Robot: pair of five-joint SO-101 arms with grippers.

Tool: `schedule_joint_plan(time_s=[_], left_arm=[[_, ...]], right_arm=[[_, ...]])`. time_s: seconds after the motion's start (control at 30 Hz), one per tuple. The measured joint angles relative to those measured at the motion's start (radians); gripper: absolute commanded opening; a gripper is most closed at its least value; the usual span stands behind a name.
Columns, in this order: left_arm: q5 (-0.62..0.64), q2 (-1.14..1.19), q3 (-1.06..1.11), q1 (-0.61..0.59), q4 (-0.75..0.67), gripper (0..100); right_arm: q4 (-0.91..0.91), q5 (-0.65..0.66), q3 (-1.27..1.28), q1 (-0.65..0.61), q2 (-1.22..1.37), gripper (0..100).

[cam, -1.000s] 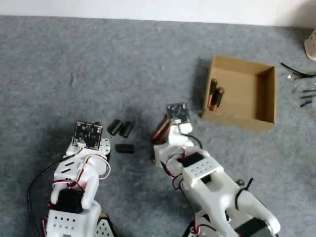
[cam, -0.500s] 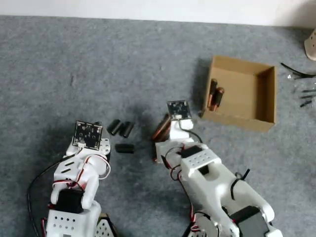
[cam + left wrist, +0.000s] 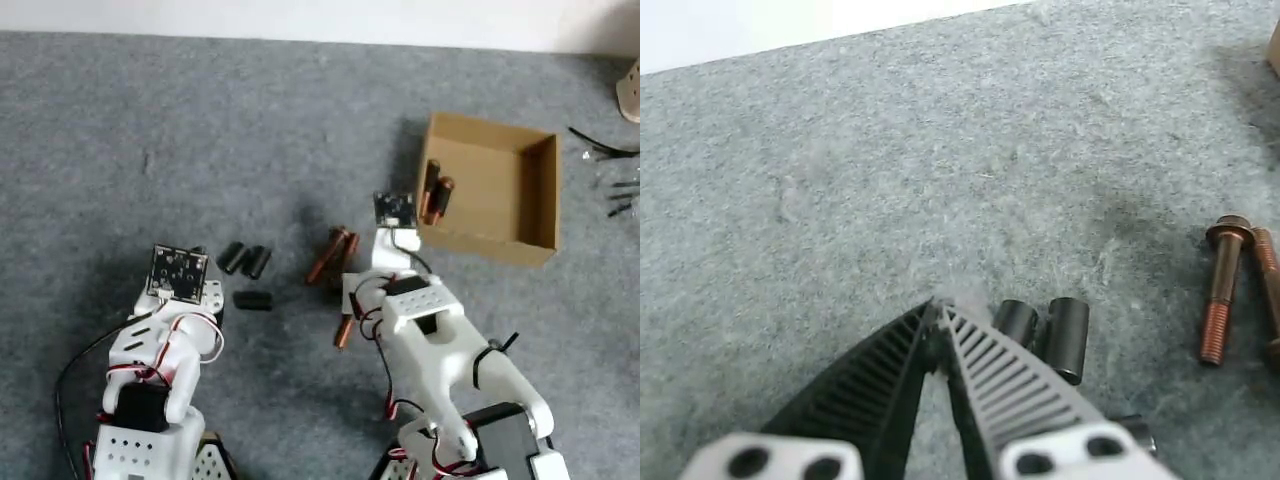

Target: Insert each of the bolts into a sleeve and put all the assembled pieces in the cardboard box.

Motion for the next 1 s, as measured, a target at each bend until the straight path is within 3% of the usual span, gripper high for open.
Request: schedule_joint_plan(time_s=[0.33,0.6,0.83,1.0], left_arm=[[0.0,0.0,0.0,0.0,0.0,1],[0.0,0.0,0.0,0.0,0.0,1],[0.0,0.0,0.0,0.0,0.0,1],[0.0,0.0,0.0,0.0,0.0,1]], right_arm=[[0.002,0.002,0.008,0.0,-0.083,0.5],[0.002,0.098,0.086,0.041,-0.221,0.9],[0.003,0.1,-0.006,0.06,-0.078,1.2],[0.083,0.101,-0.127,0.06,0.043,9.8]])
